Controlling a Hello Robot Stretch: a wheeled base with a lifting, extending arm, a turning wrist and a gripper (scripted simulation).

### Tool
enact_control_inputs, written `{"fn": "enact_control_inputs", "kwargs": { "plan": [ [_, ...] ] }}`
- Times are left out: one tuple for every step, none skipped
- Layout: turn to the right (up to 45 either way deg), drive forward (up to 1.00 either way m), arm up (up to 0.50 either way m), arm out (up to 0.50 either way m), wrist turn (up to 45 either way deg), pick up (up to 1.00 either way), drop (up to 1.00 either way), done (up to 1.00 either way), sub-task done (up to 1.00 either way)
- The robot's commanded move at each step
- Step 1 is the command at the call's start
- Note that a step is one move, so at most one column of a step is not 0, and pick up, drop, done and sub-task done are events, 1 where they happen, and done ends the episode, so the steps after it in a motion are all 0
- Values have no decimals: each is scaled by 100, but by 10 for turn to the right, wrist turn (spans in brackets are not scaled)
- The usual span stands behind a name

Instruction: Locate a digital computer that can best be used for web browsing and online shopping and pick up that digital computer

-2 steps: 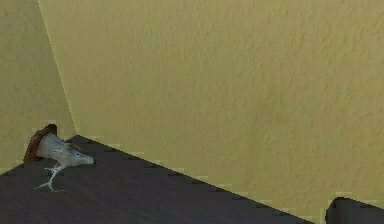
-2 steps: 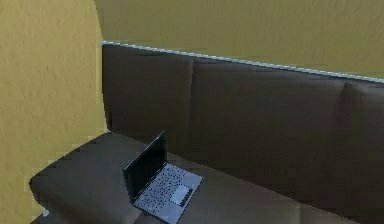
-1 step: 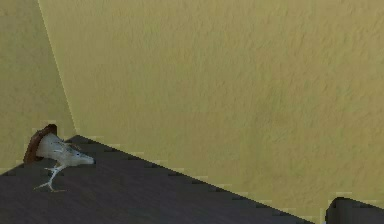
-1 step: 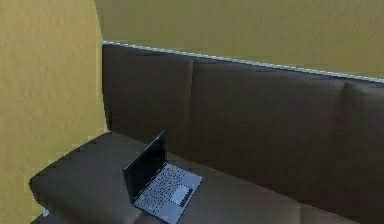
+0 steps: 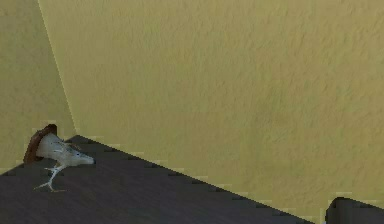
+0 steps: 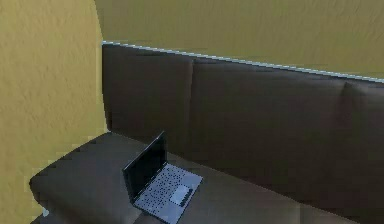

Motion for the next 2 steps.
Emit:
{"fn": "enact_control_inputs", "kwargs": {
  "plan": [
    [0, 0, 0, 28, 0, 0, 0, 0, 0],
    [0, 0, 0, 0, 450, 0, 0, 0, 0]
  ]
}}
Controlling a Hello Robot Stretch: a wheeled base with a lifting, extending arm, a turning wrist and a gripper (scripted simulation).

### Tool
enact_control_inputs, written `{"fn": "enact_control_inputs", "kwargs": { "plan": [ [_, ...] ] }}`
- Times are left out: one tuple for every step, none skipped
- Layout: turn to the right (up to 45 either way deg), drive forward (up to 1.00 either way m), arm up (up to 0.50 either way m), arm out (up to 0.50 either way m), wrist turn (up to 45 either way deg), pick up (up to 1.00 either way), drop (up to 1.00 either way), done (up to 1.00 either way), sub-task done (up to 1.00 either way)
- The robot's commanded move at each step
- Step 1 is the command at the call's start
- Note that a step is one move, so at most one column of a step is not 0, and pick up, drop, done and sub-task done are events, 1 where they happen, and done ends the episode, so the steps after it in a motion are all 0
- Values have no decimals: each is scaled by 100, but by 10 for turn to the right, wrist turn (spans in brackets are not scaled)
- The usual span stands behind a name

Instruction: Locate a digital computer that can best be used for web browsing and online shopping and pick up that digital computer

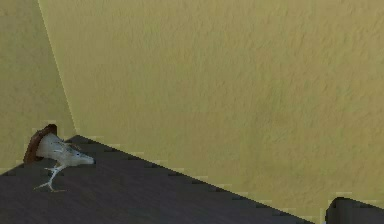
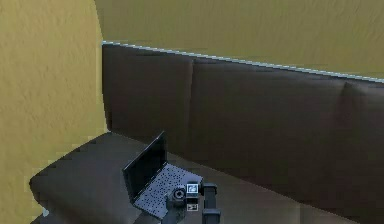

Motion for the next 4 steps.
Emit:
{"fn": "enact_control_inputs", "kwargs": {
  "plan": [
    [0, 0, 0, 0, 450, 0, 0, 0, 0],
    [0, 0, 0, 0, 450, 0, 0, 0, 0],
    [0, 0, 0, 0, 300, 0, 0, 0, 0],
    [0, 0, -30, 0, 0, 0, 0, 0, 0]
  ]
}}
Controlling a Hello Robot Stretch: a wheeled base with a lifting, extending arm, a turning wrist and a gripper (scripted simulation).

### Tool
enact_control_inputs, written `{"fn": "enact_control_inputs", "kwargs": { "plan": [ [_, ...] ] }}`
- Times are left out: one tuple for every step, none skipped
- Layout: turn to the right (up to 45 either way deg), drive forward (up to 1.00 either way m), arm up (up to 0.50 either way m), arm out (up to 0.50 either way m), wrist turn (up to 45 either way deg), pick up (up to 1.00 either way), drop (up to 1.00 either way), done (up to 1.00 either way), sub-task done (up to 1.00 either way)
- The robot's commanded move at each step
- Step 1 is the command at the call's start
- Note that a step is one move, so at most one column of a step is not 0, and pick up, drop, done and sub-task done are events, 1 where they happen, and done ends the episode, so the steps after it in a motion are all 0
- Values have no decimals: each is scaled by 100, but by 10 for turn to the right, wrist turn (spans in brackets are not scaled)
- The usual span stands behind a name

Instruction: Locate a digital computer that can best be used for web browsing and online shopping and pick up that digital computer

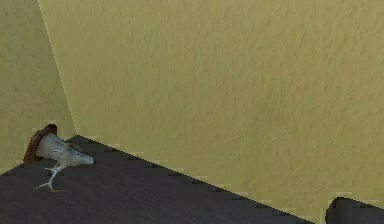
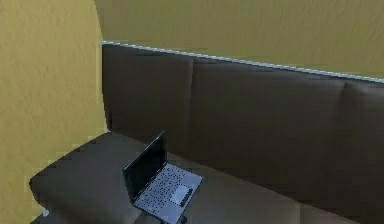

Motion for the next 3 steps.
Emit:
{"fn": "enact_control_inputs", "kwargs": {
  "plan": [
    [0, 0, 0, 0, 0, 100, 0, 0, 0],
    [0, 0, 10, 0, 0, 0, 0, 0, 0],
    [0, 0, 0, 0, 0, 0, 0, 100, 0]
  ]
}}
